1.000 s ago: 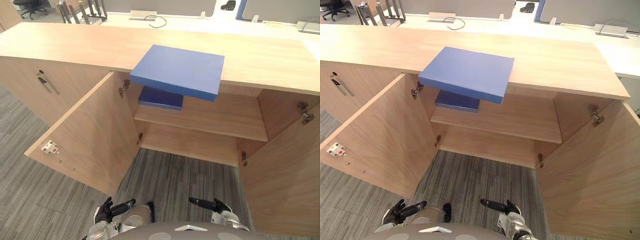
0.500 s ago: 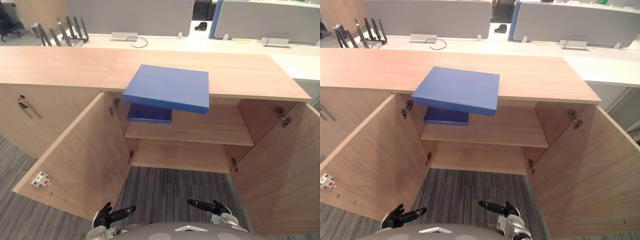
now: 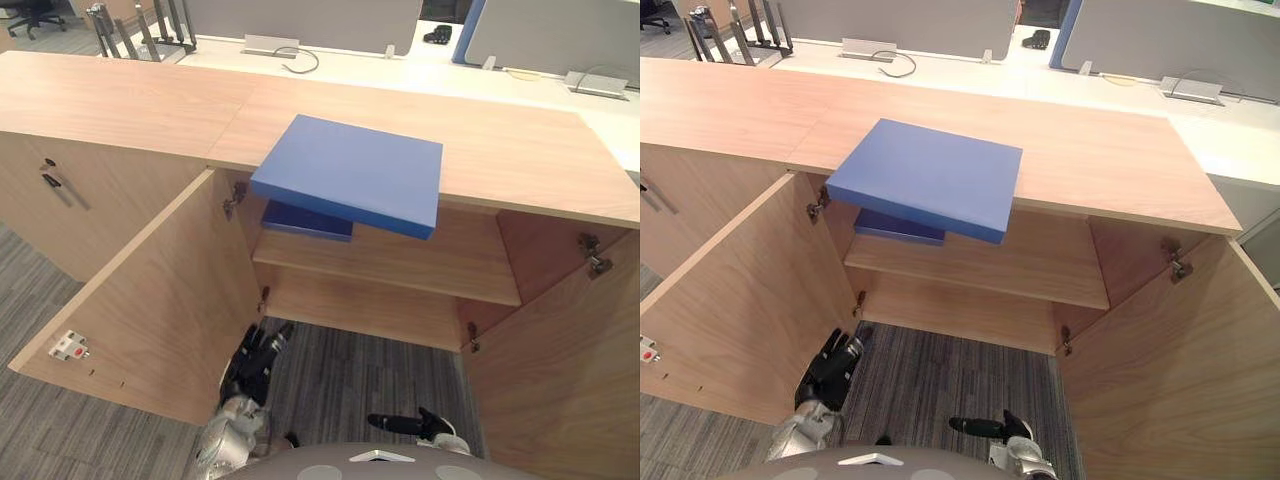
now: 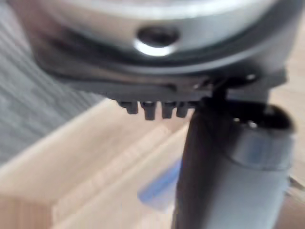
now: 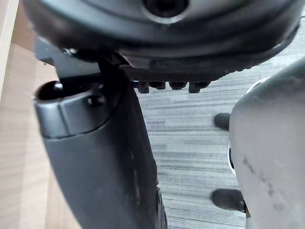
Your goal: Walk over to the cabinet, pick up the folder, carry it to the office cabinet, place the folder inside the office cabinet, then close the office cabinet door
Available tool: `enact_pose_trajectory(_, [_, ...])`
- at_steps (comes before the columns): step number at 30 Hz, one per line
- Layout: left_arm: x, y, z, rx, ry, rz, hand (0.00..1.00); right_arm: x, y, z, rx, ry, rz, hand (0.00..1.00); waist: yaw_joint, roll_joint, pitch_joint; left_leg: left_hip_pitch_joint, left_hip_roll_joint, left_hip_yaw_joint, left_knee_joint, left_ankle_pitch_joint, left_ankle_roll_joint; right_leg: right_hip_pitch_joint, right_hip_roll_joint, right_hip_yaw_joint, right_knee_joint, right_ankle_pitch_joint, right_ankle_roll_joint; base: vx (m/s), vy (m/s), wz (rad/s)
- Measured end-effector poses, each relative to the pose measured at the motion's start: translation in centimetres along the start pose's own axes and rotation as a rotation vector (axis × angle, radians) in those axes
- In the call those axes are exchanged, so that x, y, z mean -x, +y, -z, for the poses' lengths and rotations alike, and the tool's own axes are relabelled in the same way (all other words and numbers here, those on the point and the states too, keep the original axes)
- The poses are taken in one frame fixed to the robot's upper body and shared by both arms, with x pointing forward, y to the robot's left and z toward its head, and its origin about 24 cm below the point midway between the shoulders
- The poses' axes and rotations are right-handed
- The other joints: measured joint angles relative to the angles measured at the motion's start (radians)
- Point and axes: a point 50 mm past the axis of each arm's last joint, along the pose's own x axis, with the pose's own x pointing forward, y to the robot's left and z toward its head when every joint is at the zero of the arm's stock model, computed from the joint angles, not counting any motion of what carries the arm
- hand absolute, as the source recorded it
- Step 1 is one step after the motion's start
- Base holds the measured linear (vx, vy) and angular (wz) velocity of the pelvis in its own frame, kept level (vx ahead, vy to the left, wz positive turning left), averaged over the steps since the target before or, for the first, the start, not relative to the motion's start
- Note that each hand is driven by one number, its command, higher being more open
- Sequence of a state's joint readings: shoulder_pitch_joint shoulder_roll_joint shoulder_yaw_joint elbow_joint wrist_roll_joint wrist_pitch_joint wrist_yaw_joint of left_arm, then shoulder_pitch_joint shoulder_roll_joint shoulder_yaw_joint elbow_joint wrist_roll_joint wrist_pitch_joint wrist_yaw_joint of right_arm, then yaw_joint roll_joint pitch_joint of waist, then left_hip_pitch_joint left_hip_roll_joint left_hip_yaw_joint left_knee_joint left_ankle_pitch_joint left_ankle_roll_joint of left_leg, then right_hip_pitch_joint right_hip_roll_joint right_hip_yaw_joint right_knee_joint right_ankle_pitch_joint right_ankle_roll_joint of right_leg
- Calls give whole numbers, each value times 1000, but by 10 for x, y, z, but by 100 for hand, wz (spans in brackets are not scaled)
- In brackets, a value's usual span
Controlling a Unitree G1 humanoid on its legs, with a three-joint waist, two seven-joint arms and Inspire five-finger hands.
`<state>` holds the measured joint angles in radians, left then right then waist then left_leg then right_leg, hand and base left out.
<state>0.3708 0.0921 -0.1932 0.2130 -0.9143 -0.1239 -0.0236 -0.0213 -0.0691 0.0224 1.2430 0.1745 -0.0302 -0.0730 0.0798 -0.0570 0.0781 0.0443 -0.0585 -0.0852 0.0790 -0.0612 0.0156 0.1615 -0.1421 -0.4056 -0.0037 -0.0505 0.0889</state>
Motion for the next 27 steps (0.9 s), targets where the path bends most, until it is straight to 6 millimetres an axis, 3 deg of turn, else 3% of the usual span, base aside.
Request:
enact_pose_trajectory(4, [0, -35, -26, 28, -111, 157, 100, 0, -1, 4, 34, 9, -11, 100, 4, 7, -10, 9, -9, -1, -23, 9, 12, 6, -6, -1, -14, 10, -2, 2, 49, 1])
enact_pose_trajectory(9, [10, -65, -54, -108, -279, 245, 100, 1, -4, 8, 35, 22, -9, 100, 26, 15, -19, 20, -23, -35, -61, 33, 18, 17, -14, -32, -20, 8, -3, -2, 28, 21])
enact_pose_trajectory(17, [30, -81, -96, -289, -612, 56, 100, 2, -6, 20, -17, 74, 14, 100, 70, 7, -23, -14, -39, -119, -23, 35, 11, 44, -15, -57, -21, 6, -7, 24, 16, 34])
enact_pose_trajectory(22, [51, -98, -125, -422, -847, 4, 100, 3, -3, 22, -19, 69, 18, 100, 75, -13, -32, -37, -39, -123, 7, 24, 1, 39, -12, -52, -25, 1, -12, -23, 4, 2])
enact_pose_trajectory(27, [70, -111, -146, -603, -1078, -58, 100, 3, -2, 23, 1, 68, 23, 100, 75, -15, -35, -44, -32, -122, 23, 14, -11, 34, -8, -43, -27, -4, -14, -46, 7, -2])
